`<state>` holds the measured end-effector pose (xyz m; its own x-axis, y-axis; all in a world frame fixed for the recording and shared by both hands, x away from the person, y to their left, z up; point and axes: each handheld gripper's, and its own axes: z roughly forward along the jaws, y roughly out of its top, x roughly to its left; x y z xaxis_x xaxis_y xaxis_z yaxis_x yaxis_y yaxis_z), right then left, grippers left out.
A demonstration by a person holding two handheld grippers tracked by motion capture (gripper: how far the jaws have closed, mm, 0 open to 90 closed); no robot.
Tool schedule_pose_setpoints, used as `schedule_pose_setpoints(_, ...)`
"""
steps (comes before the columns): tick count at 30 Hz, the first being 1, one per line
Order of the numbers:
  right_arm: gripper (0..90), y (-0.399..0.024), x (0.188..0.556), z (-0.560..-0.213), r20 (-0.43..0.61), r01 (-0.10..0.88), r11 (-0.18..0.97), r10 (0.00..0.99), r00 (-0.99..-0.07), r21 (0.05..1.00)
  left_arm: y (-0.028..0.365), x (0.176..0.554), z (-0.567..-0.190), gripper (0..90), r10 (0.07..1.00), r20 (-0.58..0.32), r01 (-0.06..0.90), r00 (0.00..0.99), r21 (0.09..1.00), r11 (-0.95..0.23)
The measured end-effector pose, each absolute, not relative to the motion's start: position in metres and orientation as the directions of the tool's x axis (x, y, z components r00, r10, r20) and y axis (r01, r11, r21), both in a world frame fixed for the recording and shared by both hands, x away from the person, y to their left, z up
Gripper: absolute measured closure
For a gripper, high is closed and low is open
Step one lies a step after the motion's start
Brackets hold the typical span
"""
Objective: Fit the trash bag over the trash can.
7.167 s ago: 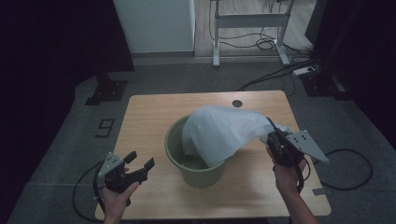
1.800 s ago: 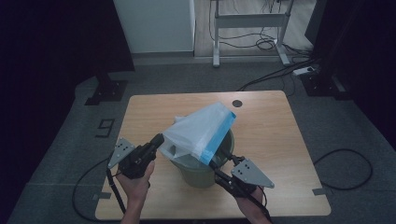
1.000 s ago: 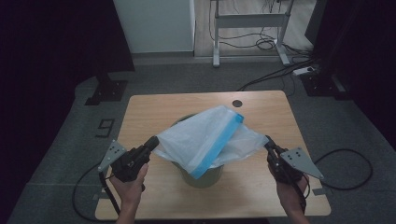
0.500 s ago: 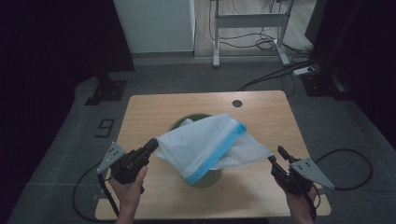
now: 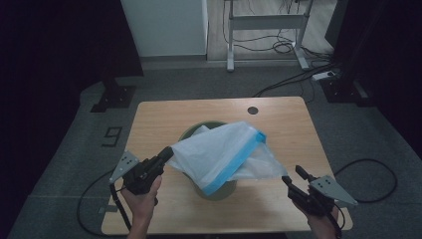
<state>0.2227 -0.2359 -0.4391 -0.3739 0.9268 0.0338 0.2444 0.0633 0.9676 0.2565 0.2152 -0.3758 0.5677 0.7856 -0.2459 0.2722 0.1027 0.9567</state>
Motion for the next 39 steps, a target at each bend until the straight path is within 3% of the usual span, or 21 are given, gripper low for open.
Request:
schedule_pose_setpoints(12, 35.0, -0.218, 0.205, -0.446, 0.013, 0.183, 0.080, 0.889, -0.457, 0.980, 0.210, 0.258, -0.377, 88.0, 0.785, -0.248, 0.275, 0.568, 0.956, 0.103)
schedule_pose_setpoints(25, 33.5, -0.215, 0.178, -0.409, 0.027, 0.100, 0.033, 0.840, -0.542, 0.994, 0.208, 0.259, -0.377, 88.0, 0.786, -0.249, 0.277, 0.566, 0.955, 0.104)
schedule_pose_setpoints(31, 34.3, -0.206, 0.195, -0.391, 0.011, 0.086, 0.041, 0.843, -0.537, 0.995, 0.208, 0.259, -0.377, 88.0, 0.785, -0.248, 0.276, 0.568, 0.956, 0.103)
schedule_pose_setpoints(39, 36.7, -0.185, 0.241, -0.380, 0.034, 0.146, 0.059, 0.828, -0.560, 0.988, 0.209, 0.258, -0.379, 87.7, 0.784, -0.250, 0.275, 0.568, 0.956, 0.105)
